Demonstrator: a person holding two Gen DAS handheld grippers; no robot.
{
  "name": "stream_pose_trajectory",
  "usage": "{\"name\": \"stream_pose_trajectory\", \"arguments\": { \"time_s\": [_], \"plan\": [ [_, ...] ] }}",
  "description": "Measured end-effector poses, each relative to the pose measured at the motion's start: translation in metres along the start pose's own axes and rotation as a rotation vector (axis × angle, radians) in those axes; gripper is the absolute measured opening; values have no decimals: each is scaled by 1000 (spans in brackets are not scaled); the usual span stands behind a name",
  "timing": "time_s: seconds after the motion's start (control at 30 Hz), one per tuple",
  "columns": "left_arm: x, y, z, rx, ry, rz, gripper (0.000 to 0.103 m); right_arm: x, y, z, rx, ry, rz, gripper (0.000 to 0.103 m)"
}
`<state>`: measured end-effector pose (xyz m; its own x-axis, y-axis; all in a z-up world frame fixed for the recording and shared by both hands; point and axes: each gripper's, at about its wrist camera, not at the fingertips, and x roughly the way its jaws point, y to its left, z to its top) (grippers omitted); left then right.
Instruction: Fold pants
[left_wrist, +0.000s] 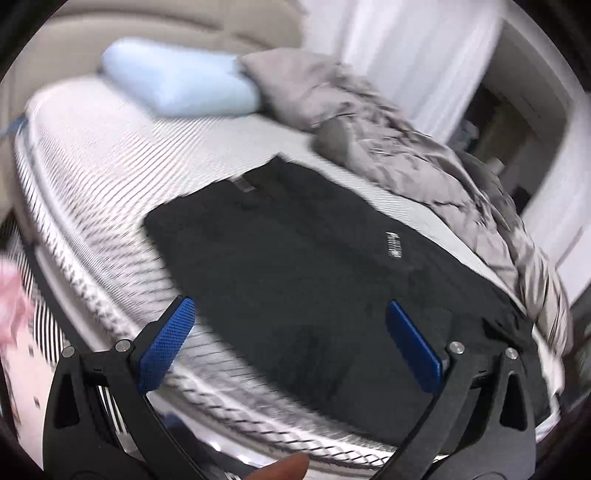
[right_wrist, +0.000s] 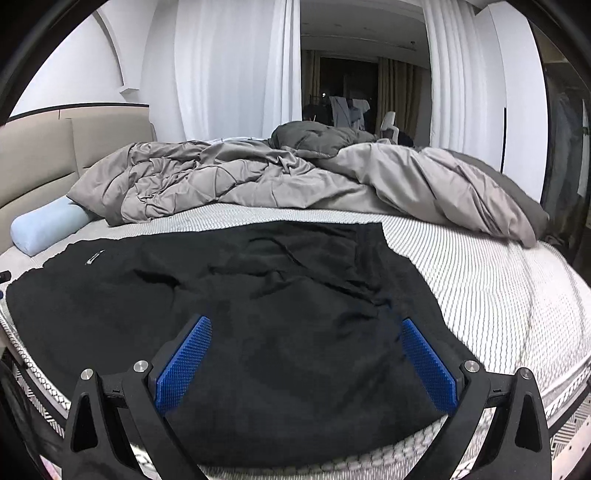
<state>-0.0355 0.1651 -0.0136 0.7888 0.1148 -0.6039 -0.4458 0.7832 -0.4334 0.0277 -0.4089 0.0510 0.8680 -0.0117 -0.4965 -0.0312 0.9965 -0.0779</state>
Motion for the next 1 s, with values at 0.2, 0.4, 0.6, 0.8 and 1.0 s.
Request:
{"name": "stream_pose_trajectory", "arguments": {
  "time_s": [0.2,0.4,0.6,0.8,1.0],
  "plan": [
    [18,46,17,-103,61,-24,78,-3,-9,-16,58,41,-12,103],
    [50,62,34,-169,111,-60,51,-9,-17,-28,113,54,-28,103],
    [48,71,50,-183,19,-27,1,-12,-30,-46,200,115,-40,103],
    [44,60,57,-154,14,-14,1,-14,-74,-73,458,167,77,85],
    [33,51,51,-142,10,4,1,10,-107,-66,633,137,205,79]
  ]
}}
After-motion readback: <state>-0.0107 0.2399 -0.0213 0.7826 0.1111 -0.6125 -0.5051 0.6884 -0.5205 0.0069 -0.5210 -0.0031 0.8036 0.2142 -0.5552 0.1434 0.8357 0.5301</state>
